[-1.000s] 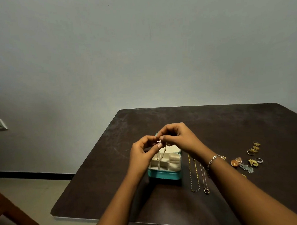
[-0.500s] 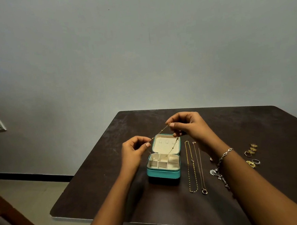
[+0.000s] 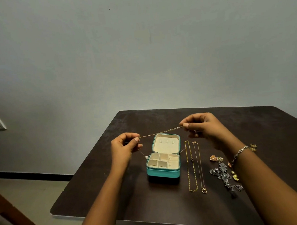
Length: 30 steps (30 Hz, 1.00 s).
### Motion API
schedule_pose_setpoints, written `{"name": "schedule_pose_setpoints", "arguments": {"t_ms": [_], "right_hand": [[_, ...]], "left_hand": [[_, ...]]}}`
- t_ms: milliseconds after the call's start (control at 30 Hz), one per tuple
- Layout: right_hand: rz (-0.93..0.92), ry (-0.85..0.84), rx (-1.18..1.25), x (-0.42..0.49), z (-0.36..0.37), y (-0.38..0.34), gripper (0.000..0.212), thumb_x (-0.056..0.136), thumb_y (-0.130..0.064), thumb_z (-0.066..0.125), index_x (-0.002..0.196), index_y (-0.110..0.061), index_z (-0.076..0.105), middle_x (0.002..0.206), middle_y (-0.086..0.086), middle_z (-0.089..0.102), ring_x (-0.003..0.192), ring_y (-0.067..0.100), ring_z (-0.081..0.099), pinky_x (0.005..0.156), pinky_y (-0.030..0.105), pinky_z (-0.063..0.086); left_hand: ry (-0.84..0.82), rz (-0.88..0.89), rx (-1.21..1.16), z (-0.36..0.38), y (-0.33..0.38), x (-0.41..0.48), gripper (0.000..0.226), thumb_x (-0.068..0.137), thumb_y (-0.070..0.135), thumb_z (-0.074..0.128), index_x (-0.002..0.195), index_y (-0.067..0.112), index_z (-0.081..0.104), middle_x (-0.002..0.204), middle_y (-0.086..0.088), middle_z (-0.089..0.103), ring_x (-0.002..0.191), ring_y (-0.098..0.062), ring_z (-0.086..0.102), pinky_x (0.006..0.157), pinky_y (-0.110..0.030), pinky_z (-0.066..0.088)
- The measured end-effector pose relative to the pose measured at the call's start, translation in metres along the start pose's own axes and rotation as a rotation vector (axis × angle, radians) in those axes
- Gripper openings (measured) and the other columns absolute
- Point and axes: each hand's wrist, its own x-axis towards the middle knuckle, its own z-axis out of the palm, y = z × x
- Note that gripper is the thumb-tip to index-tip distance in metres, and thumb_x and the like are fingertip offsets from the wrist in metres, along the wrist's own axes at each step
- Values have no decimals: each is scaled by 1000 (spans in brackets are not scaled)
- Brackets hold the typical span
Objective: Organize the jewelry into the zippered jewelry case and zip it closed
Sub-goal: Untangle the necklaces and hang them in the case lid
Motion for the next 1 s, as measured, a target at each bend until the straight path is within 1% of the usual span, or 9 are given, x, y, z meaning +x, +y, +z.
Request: {"name": "schedule_pose_setpoints", "arguments": {"t_ms": [167,267,400,500,567,700,800,900,1000], "right_hand": [[86,39,71,-1,-16,-5,9,83,0,59,80,-6,65,64,5,58,50,11,53,51,18,51],[127,56,150,-2,-26,-8,7,83,0,59,81,-4,64,62,4,59,48,9,55,52,18,53],[137,69,218,-5,-39,-15,9,83,2,56,81,-3,63,62,3,59,52,12,57,54,21,55],[122,76,234,-7,-48,-20,12,83,5,53,83,-2,63,65,5,60,53,12,60,56,23,56],[109,70,236,-8,-53,-23,15,84,7,51,83,-2,63,66,6,61,52,11,61,56,24,57],[71,83,219,-9,-60,-29,19,84,11,49,84,-1,64,64,5,63,52,10,61,56,23,57],[52,113,190,-11,-63,-31,20,85,11,48,83,-1,64,64,5,63,50,9,61,56,22,57],[35,159,198,-11,-67,-30,18,85,10,50,83,-1,63,71,8,61,48,8,60,55,21,56],[46,216,209,-12,-73,-28,16,85,9,51,83,-2,63,75,8,60,50,8,60,54,21,56]], "left_hand": [[6,-35,-24,-3,3,-1,12,87,-5,54,88,4,63,71,-8,59,48,-4,58,53,-19,55],[-16,-56,-40,-1,4,-4,15,86,-7,55,83,6,63,71,-8,57,49,-5,56,53,-20,56],[-120,-98,-28,6,5,-8,19,83,-13,53,79,3,60,71,-10,56,58,-12,57,54,-21,56],[-211,-122,20,12,3,-12,27,82,-19,49,71,2,61,72,-9,60,55,-8,61,55,-19,56],[-253,-134,66,18,1,-14,30,82,-19,48,69,3,64,73,-9,63,60,-11,62,54,-17,54],[-338,-133,189,29,-2,-22,23,82,-19,50,80,-6,69,71,-9,63,51,-6,60,50,-12,50],[-429,-107,287,33,-2,-25,20,83,-14,54,86,-3,70,78,-9,63,60,-10,58,54,-14,51],[-557,-3,461,33,-1,-27,12,84,1,62,85,7,72,78,0,65,65,-9,58,63,-21,51],[-651,26,470,32,6,-29,5,81,13,69,82,8,72,78,-1,66,68,-13,59,68,-28,51]]}}
